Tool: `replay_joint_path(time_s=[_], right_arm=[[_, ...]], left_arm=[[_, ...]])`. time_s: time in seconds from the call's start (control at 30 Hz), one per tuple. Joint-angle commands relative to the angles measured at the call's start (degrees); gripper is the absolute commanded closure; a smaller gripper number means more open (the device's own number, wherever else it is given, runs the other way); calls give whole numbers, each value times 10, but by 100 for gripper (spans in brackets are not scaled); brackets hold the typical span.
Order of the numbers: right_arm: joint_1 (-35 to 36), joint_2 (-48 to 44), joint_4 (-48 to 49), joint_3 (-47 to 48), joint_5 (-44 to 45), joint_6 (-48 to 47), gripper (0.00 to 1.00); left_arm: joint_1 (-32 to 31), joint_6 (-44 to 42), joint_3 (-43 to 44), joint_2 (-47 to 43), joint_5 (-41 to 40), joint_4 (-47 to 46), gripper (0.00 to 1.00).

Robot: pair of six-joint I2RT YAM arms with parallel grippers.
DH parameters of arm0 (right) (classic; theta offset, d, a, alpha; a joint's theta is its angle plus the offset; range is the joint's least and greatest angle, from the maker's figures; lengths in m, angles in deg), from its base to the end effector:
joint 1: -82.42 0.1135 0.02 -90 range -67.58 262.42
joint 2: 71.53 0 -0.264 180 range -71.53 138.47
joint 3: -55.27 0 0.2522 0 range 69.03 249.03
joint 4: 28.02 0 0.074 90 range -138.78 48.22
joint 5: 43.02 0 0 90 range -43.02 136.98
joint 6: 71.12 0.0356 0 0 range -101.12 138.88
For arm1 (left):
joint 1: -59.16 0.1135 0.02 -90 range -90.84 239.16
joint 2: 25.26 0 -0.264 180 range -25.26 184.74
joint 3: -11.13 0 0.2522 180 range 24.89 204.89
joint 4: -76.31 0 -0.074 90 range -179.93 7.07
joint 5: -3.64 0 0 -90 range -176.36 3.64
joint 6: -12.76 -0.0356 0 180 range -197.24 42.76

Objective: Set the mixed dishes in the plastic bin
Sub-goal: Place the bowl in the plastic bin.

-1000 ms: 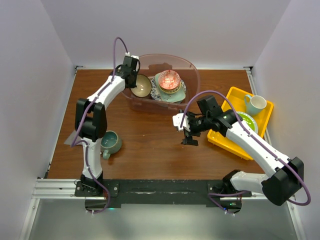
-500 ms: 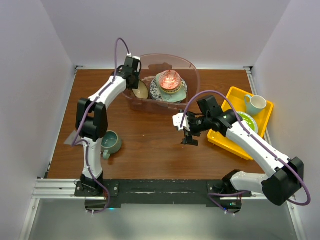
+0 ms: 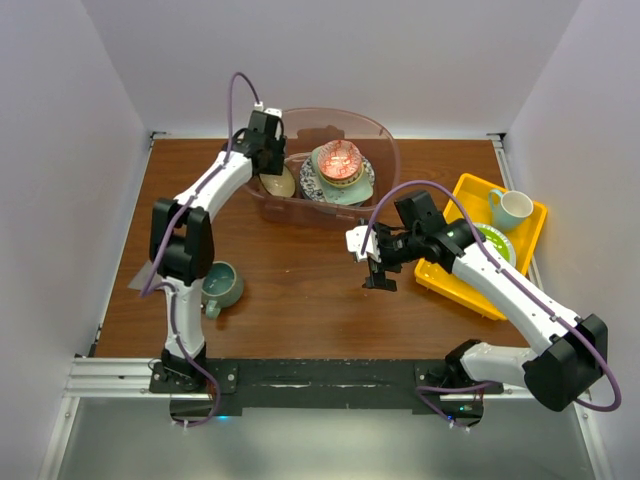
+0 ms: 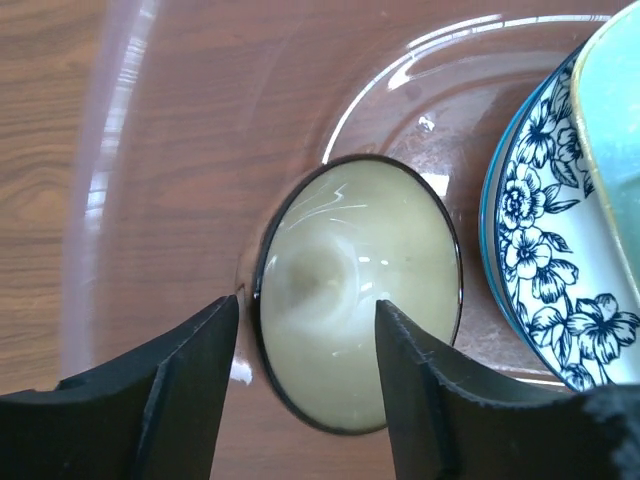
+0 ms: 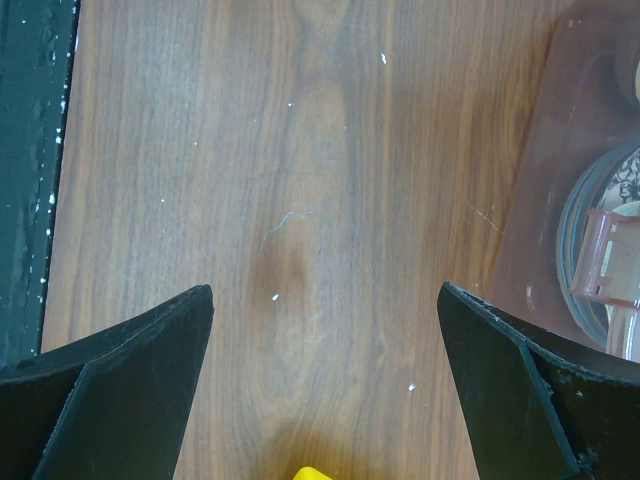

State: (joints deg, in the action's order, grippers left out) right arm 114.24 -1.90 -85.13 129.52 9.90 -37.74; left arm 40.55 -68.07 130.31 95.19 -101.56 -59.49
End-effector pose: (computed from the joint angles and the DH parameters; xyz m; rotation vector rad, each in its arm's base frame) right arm 0.1942 0.1457 0.3001 -1.8009 1.4731 0.5886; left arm 0.4597 -0.1449 0.2583 0.0648 2.3297 0.0727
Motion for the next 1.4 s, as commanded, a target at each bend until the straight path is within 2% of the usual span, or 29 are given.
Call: replay_joint_path(time_s=[0.0, 0.33, 0.5, 0.77, 1.1, 1.37], right_arm=[[-3, -13, -8, 2, -20, -2, 2], [-5, -16, -9, 3, -23, -2, 2], [-8, -18, -9, 4, -24, -1, 2], [-11, -20, -6, 3, -23, 2, 2], [-18, -18, -1, 2, -21, 6, 2], [-23, -14, 4, -1, -23, 9, 2]], left_arm=[[8, -2, 9, -86, -6, -23, 34], [9, 0, -75, -215, 36, -77, 20], [15, 6, -176, -296, 47, -119, 10], [30, 32, -325, -446, 56, -164, 2], [33, 55, -451, -601, 50, -173, 0], [33, 89, -537, -675, 54, -160, 0]])
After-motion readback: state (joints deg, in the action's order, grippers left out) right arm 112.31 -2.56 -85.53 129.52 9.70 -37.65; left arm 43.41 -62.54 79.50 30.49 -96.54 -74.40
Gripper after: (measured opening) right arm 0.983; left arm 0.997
